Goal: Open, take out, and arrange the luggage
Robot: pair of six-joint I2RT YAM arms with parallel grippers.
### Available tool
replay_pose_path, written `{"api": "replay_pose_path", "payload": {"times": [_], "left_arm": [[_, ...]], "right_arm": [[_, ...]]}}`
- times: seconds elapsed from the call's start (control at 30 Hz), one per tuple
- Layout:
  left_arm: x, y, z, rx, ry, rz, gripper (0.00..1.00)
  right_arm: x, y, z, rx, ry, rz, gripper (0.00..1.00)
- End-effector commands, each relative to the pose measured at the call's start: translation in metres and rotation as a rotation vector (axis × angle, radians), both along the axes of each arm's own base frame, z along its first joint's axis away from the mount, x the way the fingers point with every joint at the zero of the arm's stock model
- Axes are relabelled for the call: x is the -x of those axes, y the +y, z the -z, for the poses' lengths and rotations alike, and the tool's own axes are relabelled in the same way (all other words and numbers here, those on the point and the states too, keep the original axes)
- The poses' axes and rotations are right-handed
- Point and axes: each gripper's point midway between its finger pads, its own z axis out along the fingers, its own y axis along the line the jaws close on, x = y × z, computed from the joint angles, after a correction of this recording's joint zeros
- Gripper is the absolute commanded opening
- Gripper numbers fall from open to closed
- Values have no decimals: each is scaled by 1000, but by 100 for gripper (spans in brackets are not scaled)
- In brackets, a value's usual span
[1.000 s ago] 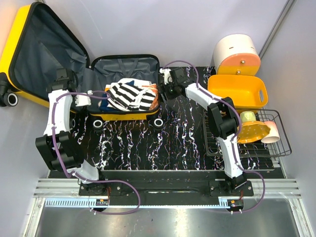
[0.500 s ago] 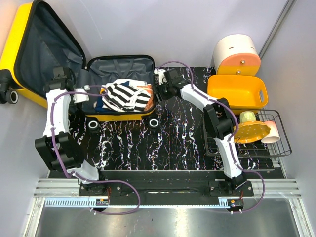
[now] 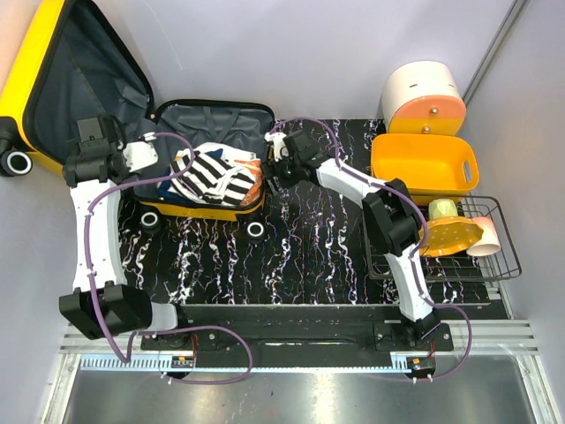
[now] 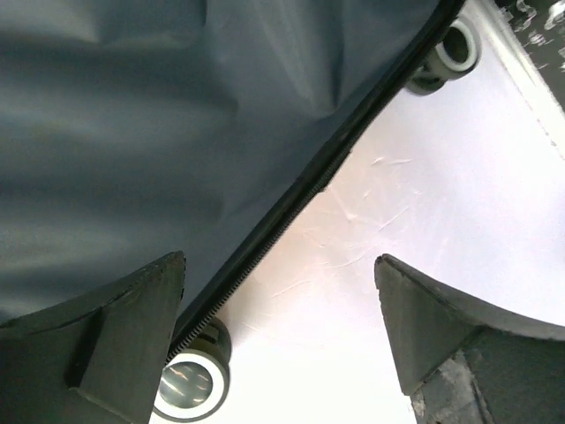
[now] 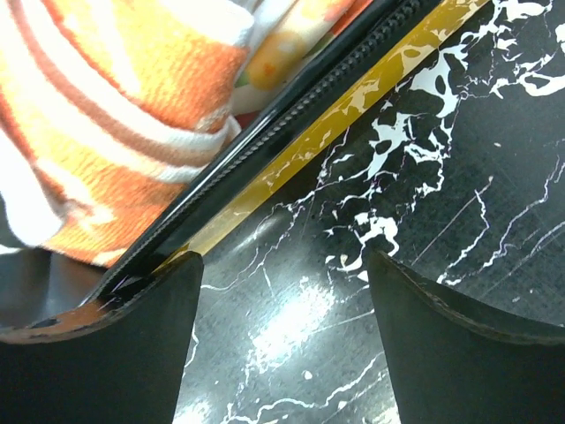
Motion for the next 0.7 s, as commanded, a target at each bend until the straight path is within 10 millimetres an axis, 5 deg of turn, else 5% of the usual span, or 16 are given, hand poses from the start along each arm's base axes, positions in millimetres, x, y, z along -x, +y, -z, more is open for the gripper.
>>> {"api": "replay_pose_path", "payload": {"times": [0.0,0.2,0.47,0.57,0.67], "left_arm": [[10,-38,-11,137,-66,86,96],[17,-85,-17,384,-122,127,99],[30,-155,-37,829,-197,97,99],[30,-180,-53,1017,-267,71,99],[32,-197,-69,1162,-362,41,99]], "right_arm": [[5,16,-105,-160,-163,-44,91],[-14,-40,-168,-109,-347,34,100],[11,-130,-250,-117,-368,90,100],[16,-183,-252,-47,-289,211,100],[31,-236,-233,60,-195,288,100]]}}
